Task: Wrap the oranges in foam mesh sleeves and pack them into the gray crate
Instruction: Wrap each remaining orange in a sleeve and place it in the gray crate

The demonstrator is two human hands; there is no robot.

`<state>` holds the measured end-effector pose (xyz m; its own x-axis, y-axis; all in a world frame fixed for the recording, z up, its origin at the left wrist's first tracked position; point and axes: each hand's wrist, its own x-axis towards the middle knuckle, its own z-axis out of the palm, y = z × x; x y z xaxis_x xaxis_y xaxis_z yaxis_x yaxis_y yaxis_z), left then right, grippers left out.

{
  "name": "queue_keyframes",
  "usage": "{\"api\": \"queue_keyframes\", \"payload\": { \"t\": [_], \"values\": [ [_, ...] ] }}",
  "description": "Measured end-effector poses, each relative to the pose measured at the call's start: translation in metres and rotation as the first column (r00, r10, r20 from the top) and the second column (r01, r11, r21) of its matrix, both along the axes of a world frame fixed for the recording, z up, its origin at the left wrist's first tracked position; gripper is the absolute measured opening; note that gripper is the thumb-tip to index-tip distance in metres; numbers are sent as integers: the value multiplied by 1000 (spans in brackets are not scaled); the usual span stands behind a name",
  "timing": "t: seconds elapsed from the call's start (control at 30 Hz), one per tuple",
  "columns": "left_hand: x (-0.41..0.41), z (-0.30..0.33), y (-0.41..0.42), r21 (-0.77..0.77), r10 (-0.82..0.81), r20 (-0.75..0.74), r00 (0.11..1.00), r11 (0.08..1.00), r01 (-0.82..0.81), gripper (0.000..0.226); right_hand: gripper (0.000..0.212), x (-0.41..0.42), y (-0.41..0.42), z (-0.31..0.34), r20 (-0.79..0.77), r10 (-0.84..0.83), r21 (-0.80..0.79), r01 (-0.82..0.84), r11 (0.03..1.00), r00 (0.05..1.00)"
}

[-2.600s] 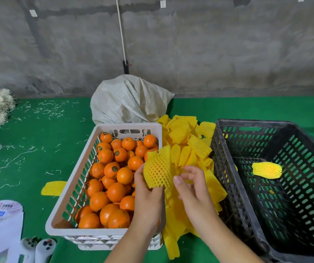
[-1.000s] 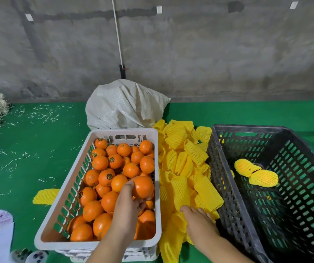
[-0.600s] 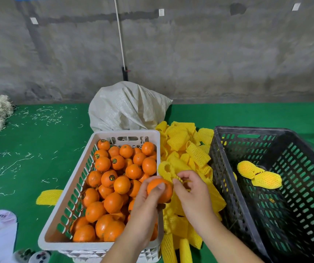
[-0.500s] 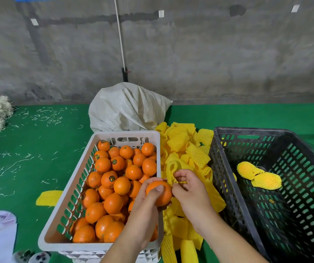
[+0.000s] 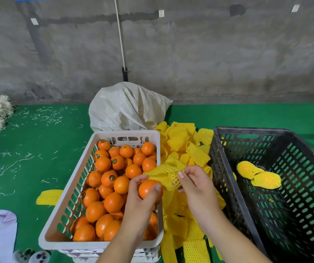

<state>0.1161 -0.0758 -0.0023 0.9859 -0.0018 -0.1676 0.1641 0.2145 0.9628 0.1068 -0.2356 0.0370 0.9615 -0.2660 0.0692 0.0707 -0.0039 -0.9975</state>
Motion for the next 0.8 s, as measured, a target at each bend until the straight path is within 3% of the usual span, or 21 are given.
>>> {"api": "queue_keyframes", "payload": {
  "t": [0.1,0.2,0.3,0.43,0.6,0.73,0.8],
  "values": [
    [3,2,-9,17,71,15,997,997,-71,49,9,-8,12,0,61,176,-149,-165,975,983],
    [3,8,-12,-280,-34,-37,999,960,22,54,29,-12,13,-8,31,240,-505,-192,842,970],
    [2,11,-9,-405,-171,34,985,899,170,59,46,-11,8,-7,151,234,-633,-88,769,960],
    [2,7,-10,-237,-71,25,997,969,75,49,25,-6,0,-9,317,96,-634,135,761,944],
    [2,0,-13,-8,50,58,997,999,-50,38,28,-10,10,-14,396,90,-525,145,838,914],
    [0,-6,-13,-126,-139,136,981,980,156,64,30,-8,11,-10,355,97,-494,99,864,930],
    [-1,-5,-9,-81,-175,155,972,979,189,72,35,-5,4,-6,359,109,-532,107,840,927]
  ]
}}
